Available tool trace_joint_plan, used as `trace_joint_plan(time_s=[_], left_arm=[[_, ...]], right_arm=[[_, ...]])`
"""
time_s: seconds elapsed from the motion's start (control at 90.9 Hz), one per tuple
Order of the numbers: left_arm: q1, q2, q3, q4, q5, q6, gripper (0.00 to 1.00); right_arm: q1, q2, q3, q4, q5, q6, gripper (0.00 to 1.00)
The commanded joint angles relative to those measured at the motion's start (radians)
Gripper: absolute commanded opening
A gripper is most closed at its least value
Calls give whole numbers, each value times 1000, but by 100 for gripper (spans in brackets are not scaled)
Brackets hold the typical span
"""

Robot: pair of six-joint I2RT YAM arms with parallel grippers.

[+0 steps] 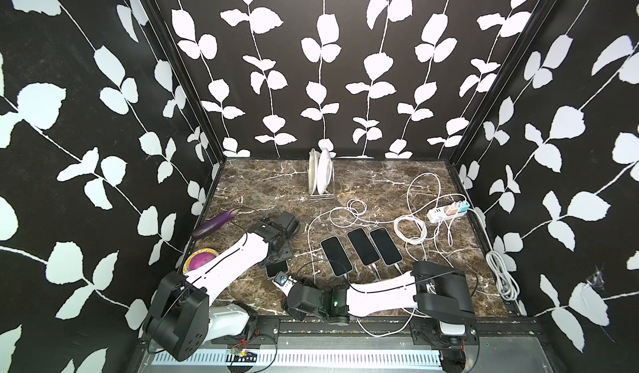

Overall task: Unplug the charging cable from the phone
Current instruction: Remove the charging cable from the phone.

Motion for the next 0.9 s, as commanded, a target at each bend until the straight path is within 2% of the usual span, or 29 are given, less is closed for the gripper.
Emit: trace_joint_plan(time_s=[0.0, 0.165, 0.297, 0.429, 0.594, 0.77, 0.891], left_arm=[[7, -25, 28, -28, -19, -5, 0], [9, -29, 25, -19, -20, -4, 0], [8, -26, 36, -24, -24, 3, 0], [12, -29, 37, -26, -22, 2, 0], [17, -38, 34, -23, -17, 3, 0], [23, -42, 30, -15, -17, 4, 0], [28, -42, 31, -6, -14, 3, 0]], right_arm=[[1, 11, 22, 6, 25, 6, 59], [1, 17, 30, 0, 28, 7, 56], [-2, 22, 34, 1, 24, 8, 60], [-12, 32, 35, 5, 5, 18, 59], [-24, 32, 25, 20, -7, 27, 49], [-24, 29, 21, 28, -8, 24, 26], [-25, 29, 22, 26, -11, 22, 22]])
